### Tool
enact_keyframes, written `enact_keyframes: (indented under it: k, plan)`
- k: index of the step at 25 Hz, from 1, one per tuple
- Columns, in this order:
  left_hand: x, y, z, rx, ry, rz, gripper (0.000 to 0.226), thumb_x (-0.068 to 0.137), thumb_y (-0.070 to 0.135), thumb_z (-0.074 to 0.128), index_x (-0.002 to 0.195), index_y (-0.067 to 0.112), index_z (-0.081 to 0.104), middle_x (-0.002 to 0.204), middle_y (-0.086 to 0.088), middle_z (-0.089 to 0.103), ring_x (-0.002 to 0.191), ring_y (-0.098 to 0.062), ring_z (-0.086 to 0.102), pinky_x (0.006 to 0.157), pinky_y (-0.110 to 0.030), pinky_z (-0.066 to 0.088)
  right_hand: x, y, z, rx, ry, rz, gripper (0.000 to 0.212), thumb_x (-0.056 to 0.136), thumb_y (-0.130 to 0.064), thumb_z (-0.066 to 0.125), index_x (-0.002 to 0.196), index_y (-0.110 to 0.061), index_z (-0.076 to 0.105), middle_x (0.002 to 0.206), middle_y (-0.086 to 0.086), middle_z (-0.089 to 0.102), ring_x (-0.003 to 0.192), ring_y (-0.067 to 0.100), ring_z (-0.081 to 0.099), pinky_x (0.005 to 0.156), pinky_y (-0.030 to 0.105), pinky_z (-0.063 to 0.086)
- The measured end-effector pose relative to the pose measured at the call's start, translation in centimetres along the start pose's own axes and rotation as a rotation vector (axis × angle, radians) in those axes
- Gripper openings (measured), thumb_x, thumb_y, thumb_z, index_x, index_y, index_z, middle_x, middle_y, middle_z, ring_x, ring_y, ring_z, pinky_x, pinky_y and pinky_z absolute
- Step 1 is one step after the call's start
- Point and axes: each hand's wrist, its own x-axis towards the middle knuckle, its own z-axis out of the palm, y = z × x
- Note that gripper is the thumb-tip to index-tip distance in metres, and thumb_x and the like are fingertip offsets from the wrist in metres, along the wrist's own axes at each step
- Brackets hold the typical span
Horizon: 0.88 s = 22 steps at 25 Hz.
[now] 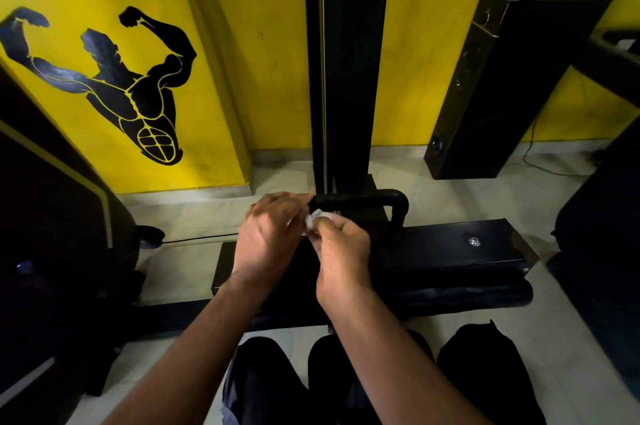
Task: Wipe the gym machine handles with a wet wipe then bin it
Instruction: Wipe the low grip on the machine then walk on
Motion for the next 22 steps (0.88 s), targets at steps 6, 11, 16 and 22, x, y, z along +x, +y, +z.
enact_keyframes:
  k: [6, 11, 16, 22]
  plan:
    - [-0.1, 0.0, 0.4, 0.018, 0.036, 0.028, 0.024, 0.088, 0.016, 0.071, 0.112, 0.013, 0.072, 0.11, -0.001, 0.073, 0.099, -0.021, 0.065, 0.079, -0.038, 0.056, 1.9, -5.5, -1.7, -0.964, -0.064, -0.826, 0.023, 0.09, -0.005, 0.058, 0.104, -0.017, 0.072, 0.1, -0.003, 0.071, 0.088, 0.009, 0.065, 0.07, 0.019, 0.05]
    - [-0.5, 0.5, 0.9, 0.058, 0.051, 0.026, 0.029, 0.089, 0.018, 0.069, 0.118, 0.014, 0.07, 0.116, -0.001, 0.071, 0.103, -0.023, 0.064, 0.079, -0.042, 0.053, 5.8, -9.6, 2.8, -1.786, -0.701, -0.608, 0.03, 0.092, -0.001, 0.05, 0.098, -0.02, 0.073, 0.101, 0.003, 0.071, 0.088, 0.019, 0.065, 0.072, 0.035, 0.054]
    - [-0.9, 0.6, 1.2, 0.073, 0.057, 0.004, 0.026, 0.091, 0.022, 0.067, 0.115, 0.013, 0.071, 0.116, -0.001, 0.071, 0.105, -0.025, 0.064, 0.082, -0.043, 0.052, 6.2, -11.6, 2.5, -1.887, -0.725, -0.455, 0.036, 0.093, 0.006, 0.046, 0.113, -0.013, 0.07, 0.11, 0.004, 0.068, 0.097, 0.017, 0.063, 0.074, 0.029, 0.049]
    - [-0.5, 0.4, 0.9, 0.093, 0.029, 0.029, 0.027, 0.092, 0.024, 0.064, 0.116, 0.014, 0.07, 0.116, -0.001, 0.071, 0.105, -0.023, 0.063, 0.082, -0.042, 0.052, 6.5, -11.7, 1.6, -1.799, -0.695, -0.435, 0.029, 0.093, 0.001, 0.05, 0.109, -0.012, 0.072, 0.108, 0.003, 0.07, 0.098, 0.016, 0.065, 0.084, 0.033, 0.054]
